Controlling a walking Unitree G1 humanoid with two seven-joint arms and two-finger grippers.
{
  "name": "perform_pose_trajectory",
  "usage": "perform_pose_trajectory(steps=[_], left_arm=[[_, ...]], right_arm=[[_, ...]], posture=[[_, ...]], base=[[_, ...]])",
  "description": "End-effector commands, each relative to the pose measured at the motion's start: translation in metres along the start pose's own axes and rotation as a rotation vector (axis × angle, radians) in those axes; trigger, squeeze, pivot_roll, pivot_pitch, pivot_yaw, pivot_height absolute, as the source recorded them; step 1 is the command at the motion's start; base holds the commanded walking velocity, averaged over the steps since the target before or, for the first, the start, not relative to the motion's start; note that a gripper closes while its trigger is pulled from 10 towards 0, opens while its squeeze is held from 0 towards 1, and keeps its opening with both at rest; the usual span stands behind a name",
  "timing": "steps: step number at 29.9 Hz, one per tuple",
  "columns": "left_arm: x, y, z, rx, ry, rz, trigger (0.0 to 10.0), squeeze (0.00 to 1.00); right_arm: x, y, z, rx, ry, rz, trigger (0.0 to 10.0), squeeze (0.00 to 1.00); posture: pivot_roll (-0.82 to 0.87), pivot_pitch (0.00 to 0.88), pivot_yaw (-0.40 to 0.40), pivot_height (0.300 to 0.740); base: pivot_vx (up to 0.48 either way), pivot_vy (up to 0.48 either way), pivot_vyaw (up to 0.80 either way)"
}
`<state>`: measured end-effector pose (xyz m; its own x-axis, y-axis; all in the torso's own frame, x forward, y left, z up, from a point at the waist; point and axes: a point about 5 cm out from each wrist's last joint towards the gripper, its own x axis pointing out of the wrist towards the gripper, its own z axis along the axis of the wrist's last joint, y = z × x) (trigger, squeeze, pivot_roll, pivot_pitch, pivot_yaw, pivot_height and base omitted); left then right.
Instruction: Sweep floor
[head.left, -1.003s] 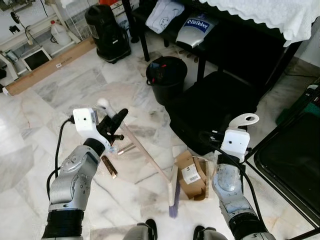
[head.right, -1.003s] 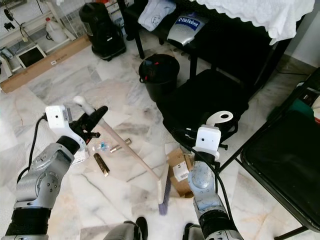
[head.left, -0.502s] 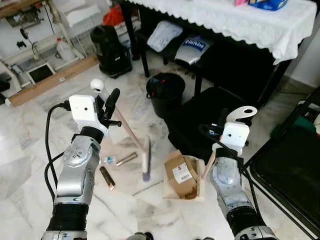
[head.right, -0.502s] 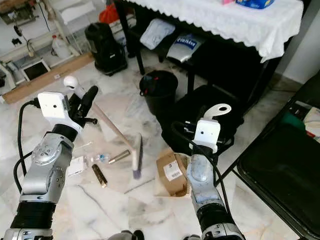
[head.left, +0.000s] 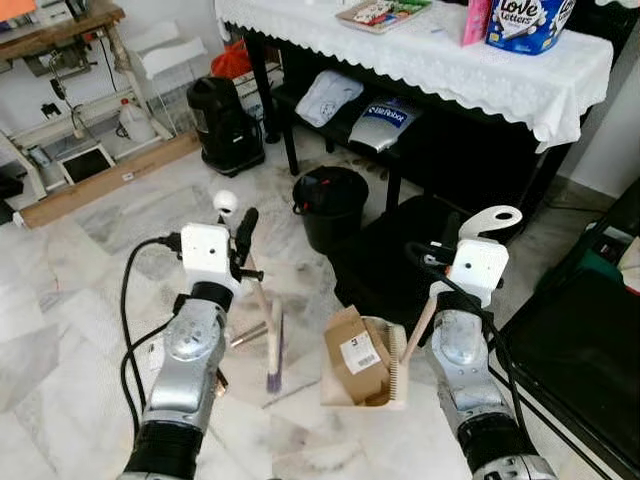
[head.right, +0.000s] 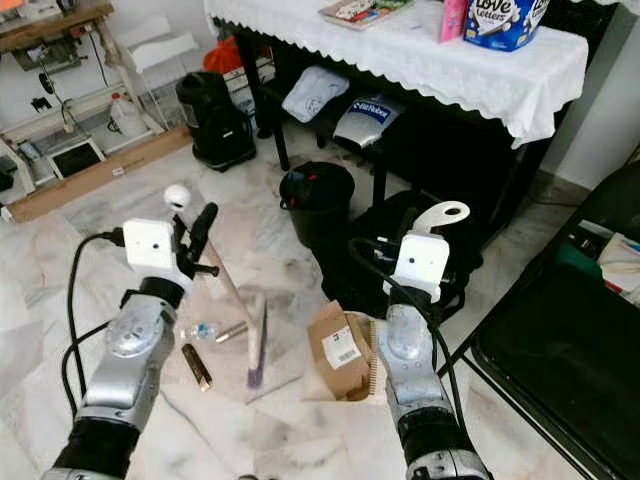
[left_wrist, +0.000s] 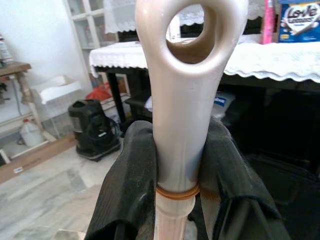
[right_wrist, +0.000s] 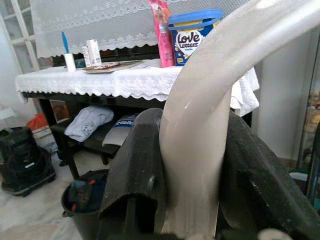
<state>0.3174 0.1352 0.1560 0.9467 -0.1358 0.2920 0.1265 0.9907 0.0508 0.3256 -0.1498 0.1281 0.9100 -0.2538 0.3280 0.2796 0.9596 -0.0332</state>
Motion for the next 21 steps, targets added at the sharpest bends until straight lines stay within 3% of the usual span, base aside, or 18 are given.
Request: perform_pose_trajectory(steps=[1, 7, 17, 21], left_arm=[[0.0063, 0.0005, 0.0131, 0.018, -0.080, 0.008, 10.0, 0.00], [0.0058, -0.0060, 0.0100, -0.004, -0.071, -0.015, 10.0, 0.00], [0.0054, -0.0010, 0.0109, 0.009, -0.081, -0.001, 10.0, 0.00], [0.0033, -0.0043, 0.0093, 0.004, -0.078, 0.001, 10.0, 0.00]], right_arm=[[0.0039, 0.0053, 0.0141, 0.033, -0.055, 0.016, 10.0, 0.00], [0.0011, 0.0054, 0.0100, 0.040, -0.020, 0.026, 10.0, 0.00], [-0.0040, 0.0044, 0.0103, 0.013, -0.014, 0.032, 10.0, 0.00], [-0.0037, 0.0006, 0.0125, -0.001, -0.026, 0.039, 10.0, 0.00]], posture=[[0.04, 0.014, 0.080, 0.740], [0.03, 0.011, 0.088, 0.740], [0.02, 0.000, 0.091, 0.740], [0.02, 0.000, 0.085, 0.740]], base=[[0.000, 0.000, 0.00], [0.000, 0.000, 0.00], [0.000, 0.000, 0.00], [0.000, 0.000, 0.73]])
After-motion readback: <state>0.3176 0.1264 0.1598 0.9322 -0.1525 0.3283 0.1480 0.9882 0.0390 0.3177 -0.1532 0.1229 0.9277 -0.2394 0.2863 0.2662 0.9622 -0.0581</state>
